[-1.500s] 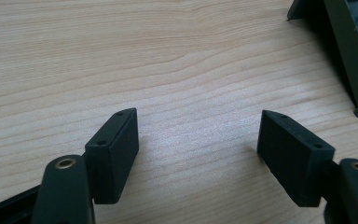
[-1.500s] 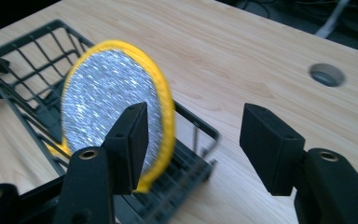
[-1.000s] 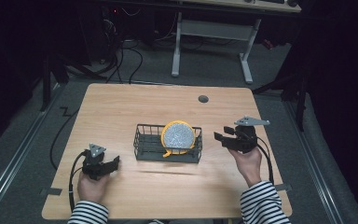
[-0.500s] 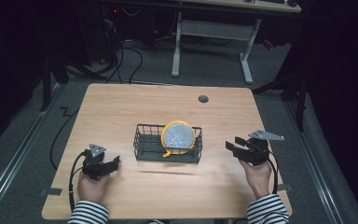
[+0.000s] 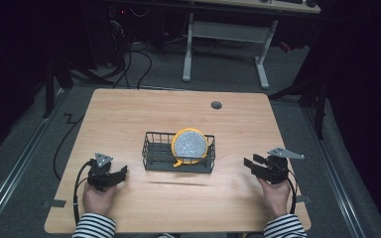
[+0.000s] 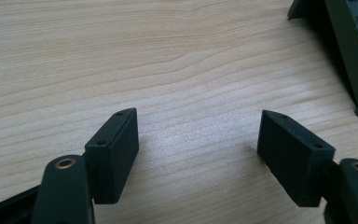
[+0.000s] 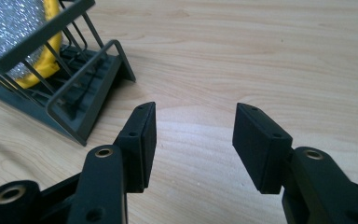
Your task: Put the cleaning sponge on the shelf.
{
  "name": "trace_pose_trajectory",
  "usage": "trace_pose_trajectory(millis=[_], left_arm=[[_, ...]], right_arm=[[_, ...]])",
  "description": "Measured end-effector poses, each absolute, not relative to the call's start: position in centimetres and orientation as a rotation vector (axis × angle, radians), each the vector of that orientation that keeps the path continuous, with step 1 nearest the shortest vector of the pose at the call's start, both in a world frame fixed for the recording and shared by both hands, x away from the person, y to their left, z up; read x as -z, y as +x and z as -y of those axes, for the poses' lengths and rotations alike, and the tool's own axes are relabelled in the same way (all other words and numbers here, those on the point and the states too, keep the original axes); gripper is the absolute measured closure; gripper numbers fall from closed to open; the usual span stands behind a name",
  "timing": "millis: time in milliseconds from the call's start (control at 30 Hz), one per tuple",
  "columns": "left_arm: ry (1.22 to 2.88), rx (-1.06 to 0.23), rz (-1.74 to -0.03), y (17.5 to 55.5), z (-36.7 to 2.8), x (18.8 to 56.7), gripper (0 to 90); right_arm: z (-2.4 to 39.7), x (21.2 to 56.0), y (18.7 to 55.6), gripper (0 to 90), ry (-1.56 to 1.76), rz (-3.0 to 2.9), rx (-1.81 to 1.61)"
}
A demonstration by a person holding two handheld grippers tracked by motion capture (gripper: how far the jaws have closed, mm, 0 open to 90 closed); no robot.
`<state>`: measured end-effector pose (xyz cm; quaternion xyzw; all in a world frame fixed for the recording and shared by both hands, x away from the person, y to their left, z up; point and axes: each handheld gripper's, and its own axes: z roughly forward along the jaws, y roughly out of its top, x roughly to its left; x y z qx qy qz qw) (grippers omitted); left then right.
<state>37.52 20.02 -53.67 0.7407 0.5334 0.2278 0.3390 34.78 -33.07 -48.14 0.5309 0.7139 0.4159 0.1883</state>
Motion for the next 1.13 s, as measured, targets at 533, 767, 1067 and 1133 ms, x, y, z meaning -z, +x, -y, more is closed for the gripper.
trace_pose_trajectory(millis=[533, 767, 1067, 1133], left_arm=[[1.927, -0.591, -1.39, 37.5, -20.0, 53.7, 29.8], [1.925, -0.591, -1.391, 37.5, -20.0, 53.7, 29.7], [1.932, -0.596, -1.39, 37.4, -19.9, 53.7, 29.7], [1.928, -0.594, -1.392, 37.4, -19.9, 53.7, 29.9]], right_arm=[[32.5, 52.1, 34.3, 47.3, 1.491, -2.023, -0.995], [31.9, 53.0, 34.5, 44.4, 1.488, -2.029, -0.903], [31.5, 53.0, 34.5, 42.0, 1.477, -2.024, -0.864], [31.5, 53.0, 34.5, 41.8, 1.478, -2.024, -0.864]])
